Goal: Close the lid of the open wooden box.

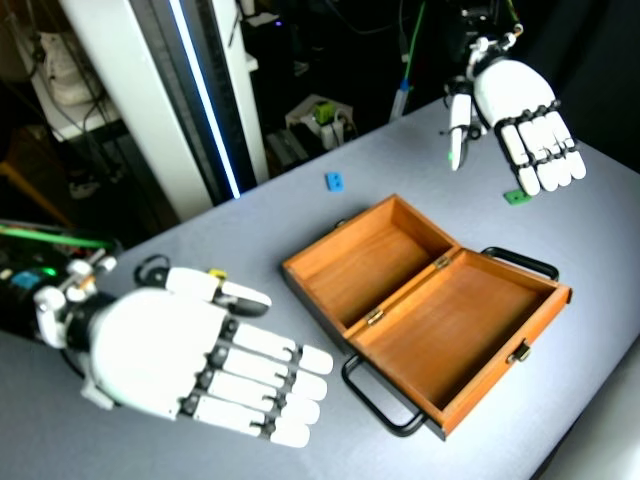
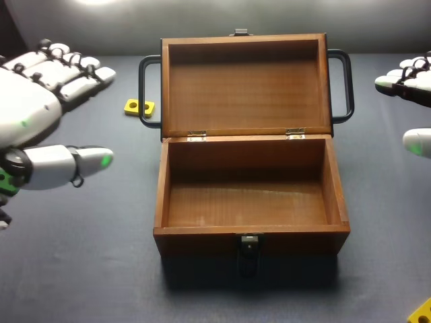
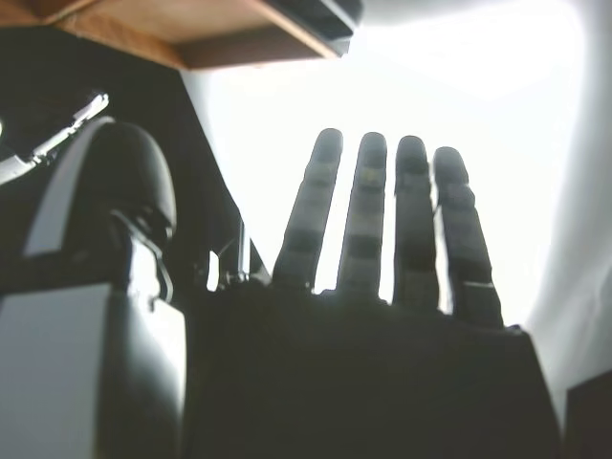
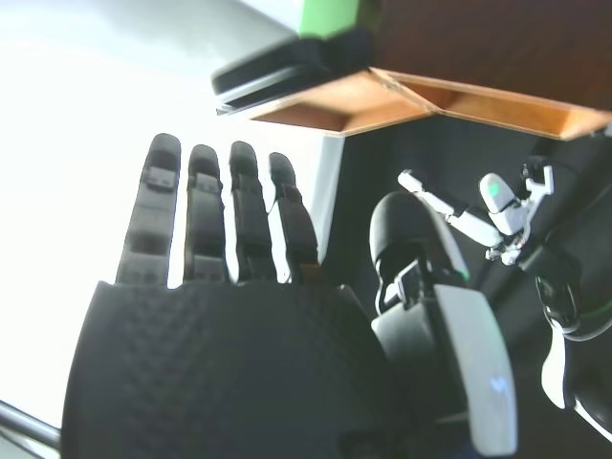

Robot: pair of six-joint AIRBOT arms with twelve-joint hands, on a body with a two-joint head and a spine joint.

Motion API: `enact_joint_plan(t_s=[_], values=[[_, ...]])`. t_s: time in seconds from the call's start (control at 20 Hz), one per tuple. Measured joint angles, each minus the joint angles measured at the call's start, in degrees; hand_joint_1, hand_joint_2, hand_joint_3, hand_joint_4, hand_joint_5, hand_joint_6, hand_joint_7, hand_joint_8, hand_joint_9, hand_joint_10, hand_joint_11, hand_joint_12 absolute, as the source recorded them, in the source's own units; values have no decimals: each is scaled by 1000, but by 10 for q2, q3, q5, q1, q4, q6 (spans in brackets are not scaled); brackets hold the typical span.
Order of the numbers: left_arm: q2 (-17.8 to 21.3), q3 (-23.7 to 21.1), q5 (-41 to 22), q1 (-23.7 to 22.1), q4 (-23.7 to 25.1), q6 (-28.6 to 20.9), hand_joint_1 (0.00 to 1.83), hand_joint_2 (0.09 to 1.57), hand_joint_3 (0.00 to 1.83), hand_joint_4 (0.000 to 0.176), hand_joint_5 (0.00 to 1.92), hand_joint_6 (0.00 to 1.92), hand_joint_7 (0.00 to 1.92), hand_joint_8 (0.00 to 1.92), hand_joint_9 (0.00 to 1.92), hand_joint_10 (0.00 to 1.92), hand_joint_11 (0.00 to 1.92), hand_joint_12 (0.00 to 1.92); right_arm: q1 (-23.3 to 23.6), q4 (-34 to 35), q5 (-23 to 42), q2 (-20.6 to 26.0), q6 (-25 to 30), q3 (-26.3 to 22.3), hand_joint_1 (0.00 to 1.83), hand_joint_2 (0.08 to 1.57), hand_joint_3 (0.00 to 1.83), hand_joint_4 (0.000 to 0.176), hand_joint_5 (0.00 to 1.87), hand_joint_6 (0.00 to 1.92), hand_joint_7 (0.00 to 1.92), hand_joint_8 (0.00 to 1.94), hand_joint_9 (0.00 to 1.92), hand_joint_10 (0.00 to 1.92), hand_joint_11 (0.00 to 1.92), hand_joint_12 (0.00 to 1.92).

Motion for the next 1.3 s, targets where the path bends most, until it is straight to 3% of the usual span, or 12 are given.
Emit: enact_joint_plan(t_s=[0.6,0.7,0.85,1.05,1.3], values=[[-59,76,156,-61,-16,45,0,1238,0,0,0,0,0,0,0,0,0,0,68,-53,-113,-37,-4,52,0,1438,3,0,119,3,64,4,0,0,39,25],[-66,87,188,-82,-15,76,0,1299,9,0,0,0,0,0,0,0,0,0,71,-58,-132,-42,-5,57,0,1449,6,0,129,6,75,7,0,0,64,35],[-81,101,224,-105,-25,128,0,1267,0,0,0,0,0,0,0,0,0,0,72,-61,-149,-42,-10,62,0,1465,12,0,124,3,72,4,0,0,54,30],[-93,113,261,-118,-58,183,0,1234,0,0,0,0,0,0,0,0,0,0,73,-66,-164,-44,-12,69,27,1504,13,0,155,9,101,8,9,4,73,34],[-112,135,282,-141,-116,261,0,1326,14,0,0,0,0,0,0,0,0,0,85,-76,-184,-61,-13,80,0,1499,4,0,154,3,97,2,19,5,77,27]])
